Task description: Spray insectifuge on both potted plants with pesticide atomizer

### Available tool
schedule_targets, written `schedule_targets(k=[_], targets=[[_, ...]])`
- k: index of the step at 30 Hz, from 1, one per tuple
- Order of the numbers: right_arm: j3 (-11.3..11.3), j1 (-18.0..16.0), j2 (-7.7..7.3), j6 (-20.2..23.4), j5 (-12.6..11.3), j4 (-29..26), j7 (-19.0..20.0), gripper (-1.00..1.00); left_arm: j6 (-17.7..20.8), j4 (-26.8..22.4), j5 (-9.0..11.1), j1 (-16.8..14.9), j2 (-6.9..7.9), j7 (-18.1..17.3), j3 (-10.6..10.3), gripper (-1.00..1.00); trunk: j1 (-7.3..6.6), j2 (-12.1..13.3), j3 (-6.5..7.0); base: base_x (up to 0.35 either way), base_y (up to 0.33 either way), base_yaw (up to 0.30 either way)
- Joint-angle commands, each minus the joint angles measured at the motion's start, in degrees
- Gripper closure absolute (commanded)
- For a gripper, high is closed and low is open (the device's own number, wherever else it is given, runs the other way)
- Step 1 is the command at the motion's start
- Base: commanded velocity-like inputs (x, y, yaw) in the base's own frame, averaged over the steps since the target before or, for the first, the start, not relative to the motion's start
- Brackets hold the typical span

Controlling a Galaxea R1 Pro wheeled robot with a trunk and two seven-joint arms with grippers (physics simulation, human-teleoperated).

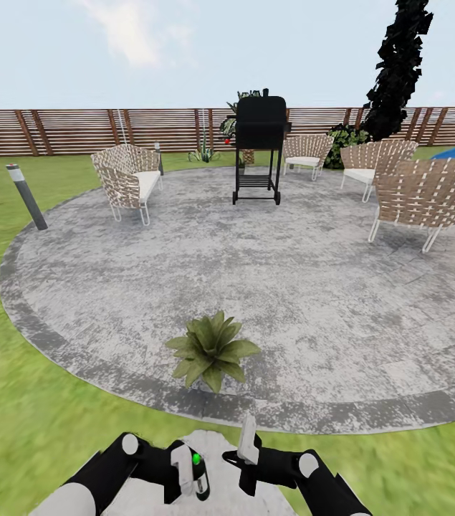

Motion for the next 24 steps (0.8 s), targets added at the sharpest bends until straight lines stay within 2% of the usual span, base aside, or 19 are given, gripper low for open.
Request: schedule_targets(k=[1,11,12,16,20,22,23,24], targets=[[-0.4,0.0,0.06,-0.2,0.4,-0.1,0.4,1.00,-0.3,0.0,-0.3,0.0,1.21,0.0,0.0,1.00,-0.01,0.0,-0.05,0.000,0.000,0.000],[-0.3,0.0,-0.17,-0.2,0.5,0.0,0.4,1.00,-0.4,0.8,0.0,0.2,10.09,0.0,0.2,1.00,-0.01,0.0,-0.05,0.000,0.000,0.000],[-0.3,0.0,-0.23,-0.2,0.4,0.0,0.4,-1.00,-0.4,0.9,0.1,0.2,10.88,0.0,0.2,1.00,-0.01,0.0,-0.05,0.000,0.000,0.000],[-0.3,0.0,-0.40,-0.3,0.5,0.1,0.3,-1.00,-0.4,0.9,0.3,0.2,14.06,0.0,0.4,1.00,-0.01,0.0,-0.05,0.000,0.000,0.000],[-0.6,0.0,-0.91,-0.3,0.6,0.3,-0.1,-1.00,-0.3,0.9,0.5,0.7,15.29,1.4,0.9,1.00,-0.01,0.0,-0.05,0.000,0.000,0.000],[-0.7,0.0,-2.19,-0.3,0.5,0.4,-0.8,-1.00,-0.2,0.9,0.7,0.8,15.28,3.4,2.3,1.00,-0.01,0.0,-0.05,0.000,0.000,0.000],[-0.7,0.0,-3.09,-0.3,0.4,0.5,-2.0,-1.00,-0.1,0.9,0.9,0.8,15.19,4.7,3.7,1.00,-0.01,0.0,-0.05,0.000,0.000,0.000],[-0.7,0.0,-4.60,-0.4,0.3,1.1,-5.3,-1.00,0.1,0.9,1.4,0.9,15.04,6.9,6.4,1.00,-0.01,0.0,-0.05,0.000,0.000,0.000]])
